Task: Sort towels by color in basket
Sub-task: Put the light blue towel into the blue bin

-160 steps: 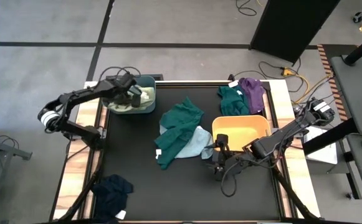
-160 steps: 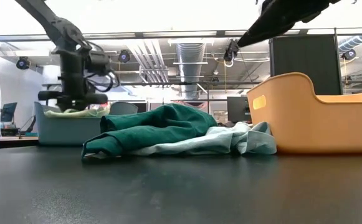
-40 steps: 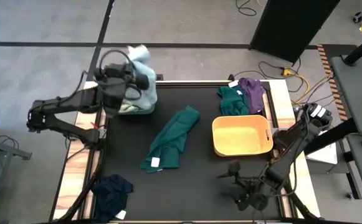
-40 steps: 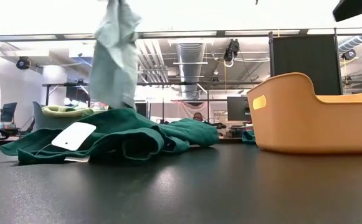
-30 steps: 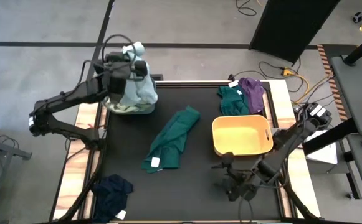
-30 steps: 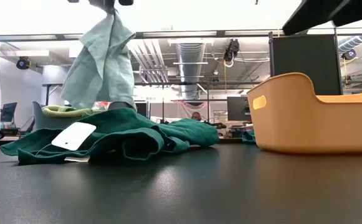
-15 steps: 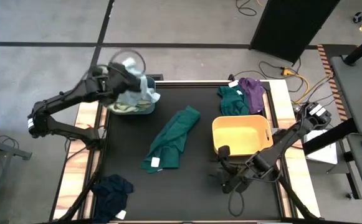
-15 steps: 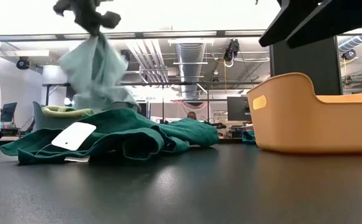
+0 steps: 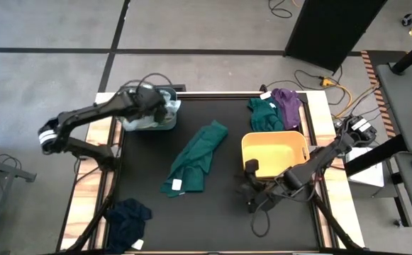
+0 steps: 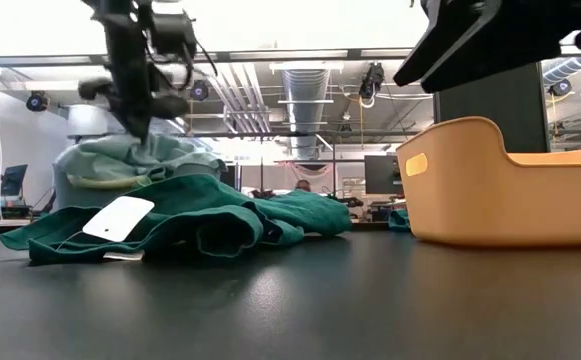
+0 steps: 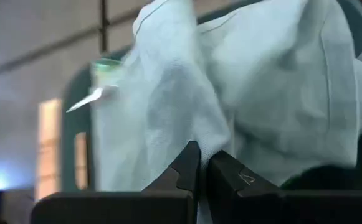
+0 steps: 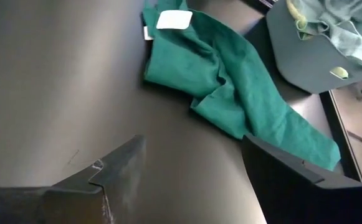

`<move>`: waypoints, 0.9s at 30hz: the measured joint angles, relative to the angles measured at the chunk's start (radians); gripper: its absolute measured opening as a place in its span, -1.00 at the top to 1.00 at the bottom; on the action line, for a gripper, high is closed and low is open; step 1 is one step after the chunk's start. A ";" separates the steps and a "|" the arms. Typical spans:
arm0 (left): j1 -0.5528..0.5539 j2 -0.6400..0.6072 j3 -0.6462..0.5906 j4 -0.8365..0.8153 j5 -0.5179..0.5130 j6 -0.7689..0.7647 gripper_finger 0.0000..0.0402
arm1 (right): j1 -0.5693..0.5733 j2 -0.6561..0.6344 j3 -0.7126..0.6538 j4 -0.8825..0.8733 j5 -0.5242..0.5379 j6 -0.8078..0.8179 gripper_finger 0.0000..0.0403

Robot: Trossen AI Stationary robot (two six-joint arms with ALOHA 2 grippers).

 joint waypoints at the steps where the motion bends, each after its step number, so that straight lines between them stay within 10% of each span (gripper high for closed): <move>1: 0.037 0.022 0.005 0.027 0.043 0.031 1.00 | -0.004 0.000 0.000 0.004 0.000 0.000 -0.26; 12: 0.257 0.315 0.053 0.214 0.517 0.329 1.00 | -0.009 0.000 0.000 0.002 0.000 0.036 -0.40; 19: 0.254 0.407 0.058 0.269 0.571 0.350 0.93 | -0.009 0.000 0.000 -0.019 0.001 0.018 -0.50; 27: 0.250 0.343 0.051 0.220 0.513 0.360 0.38 | -0.013 0.000 0.000 -0.047 0.007 -0.009 -0.61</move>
